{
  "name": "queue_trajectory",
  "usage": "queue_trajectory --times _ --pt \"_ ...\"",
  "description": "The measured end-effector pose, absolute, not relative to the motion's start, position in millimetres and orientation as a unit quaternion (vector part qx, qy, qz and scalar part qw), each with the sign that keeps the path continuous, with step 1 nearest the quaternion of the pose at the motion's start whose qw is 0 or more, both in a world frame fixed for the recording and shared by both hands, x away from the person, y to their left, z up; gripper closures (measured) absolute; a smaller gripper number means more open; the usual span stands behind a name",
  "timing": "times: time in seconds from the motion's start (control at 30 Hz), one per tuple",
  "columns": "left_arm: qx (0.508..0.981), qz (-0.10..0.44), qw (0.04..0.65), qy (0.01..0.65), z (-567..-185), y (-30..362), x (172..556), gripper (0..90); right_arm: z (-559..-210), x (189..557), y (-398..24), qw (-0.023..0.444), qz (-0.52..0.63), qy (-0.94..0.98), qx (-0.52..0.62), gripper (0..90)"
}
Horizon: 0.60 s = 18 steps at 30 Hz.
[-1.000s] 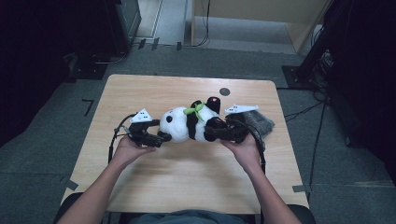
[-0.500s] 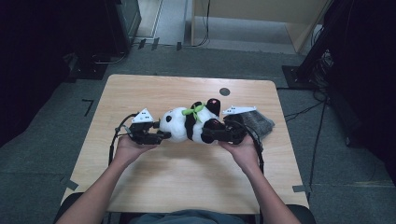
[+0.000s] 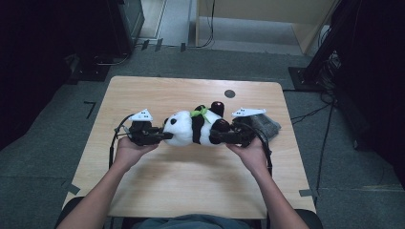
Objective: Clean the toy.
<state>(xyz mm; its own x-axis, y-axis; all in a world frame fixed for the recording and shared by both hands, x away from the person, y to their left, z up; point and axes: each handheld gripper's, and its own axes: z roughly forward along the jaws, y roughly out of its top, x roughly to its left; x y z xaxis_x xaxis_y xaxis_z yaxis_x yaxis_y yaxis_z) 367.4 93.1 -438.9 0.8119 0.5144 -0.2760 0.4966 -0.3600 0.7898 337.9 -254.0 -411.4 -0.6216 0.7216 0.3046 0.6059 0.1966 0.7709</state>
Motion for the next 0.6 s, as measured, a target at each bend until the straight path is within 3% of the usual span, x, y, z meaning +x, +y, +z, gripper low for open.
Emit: queue_trajectory --times 0.37,0.6 --pt "0.828 -0.035 0.481 0.287 -433 101 368 77.4 -420 337 -254 0.067 0.484 0.786 0.38 22.4" --pt "0.818 -0.044 0.491 0.296 -430 104 370 77.6 -429 337 -261 0.05 0.493 0.78 0.383 17.2"
